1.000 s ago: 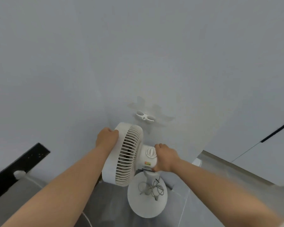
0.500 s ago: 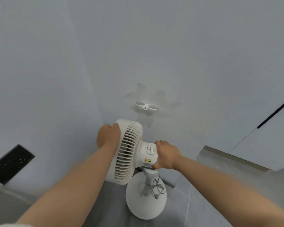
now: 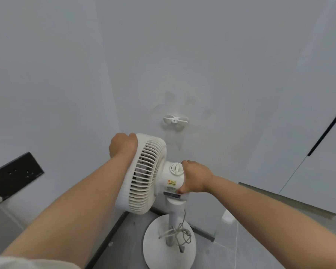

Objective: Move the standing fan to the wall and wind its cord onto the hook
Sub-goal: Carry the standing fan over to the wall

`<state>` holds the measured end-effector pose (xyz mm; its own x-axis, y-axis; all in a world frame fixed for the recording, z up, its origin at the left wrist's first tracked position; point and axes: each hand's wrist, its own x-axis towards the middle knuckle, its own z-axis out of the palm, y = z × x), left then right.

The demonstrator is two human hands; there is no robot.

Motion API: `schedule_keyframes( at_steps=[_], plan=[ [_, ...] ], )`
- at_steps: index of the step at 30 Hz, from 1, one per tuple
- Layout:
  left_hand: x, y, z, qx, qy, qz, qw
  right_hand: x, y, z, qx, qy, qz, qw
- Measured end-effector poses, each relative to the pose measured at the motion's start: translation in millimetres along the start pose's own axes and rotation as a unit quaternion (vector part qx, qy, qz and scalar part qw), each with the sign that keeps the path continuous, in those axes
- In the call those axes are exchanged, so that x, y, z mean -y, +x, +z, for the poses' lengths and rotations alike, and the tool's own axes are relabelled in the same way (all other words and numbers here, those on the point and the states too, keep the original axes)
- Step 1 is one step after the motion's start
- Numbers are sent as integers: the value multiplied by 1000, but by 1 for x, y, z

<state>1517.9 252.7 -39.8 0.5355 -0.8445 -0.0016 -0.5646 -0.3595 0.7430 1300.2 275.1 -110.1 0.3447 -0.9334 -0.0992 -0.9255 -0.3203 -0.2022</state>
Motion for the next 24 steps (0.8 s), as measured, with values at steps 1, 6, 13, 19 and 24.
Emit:
schedule_keyframes(
  at_steps=[1,6,13,19,24],
  plan=[
    [3,-5,-2,1,3,12,1000,2,-4,2,-4,6,3,1000],
    [20,-32,-13,14,-3,31,999,19,-29,15,-28,13,13,999],
    [45,-47,-39,28,-79,-70,994,44,-46,30,-37,1,-4,999],
    [56,-37,-52,23,-99,-100,990,60,-32,25,-19,-14,-23,999],
    [60,-22,-62,17,-90,-105,990,74,-20,21,-13,-26,-30,999]
  ],
)
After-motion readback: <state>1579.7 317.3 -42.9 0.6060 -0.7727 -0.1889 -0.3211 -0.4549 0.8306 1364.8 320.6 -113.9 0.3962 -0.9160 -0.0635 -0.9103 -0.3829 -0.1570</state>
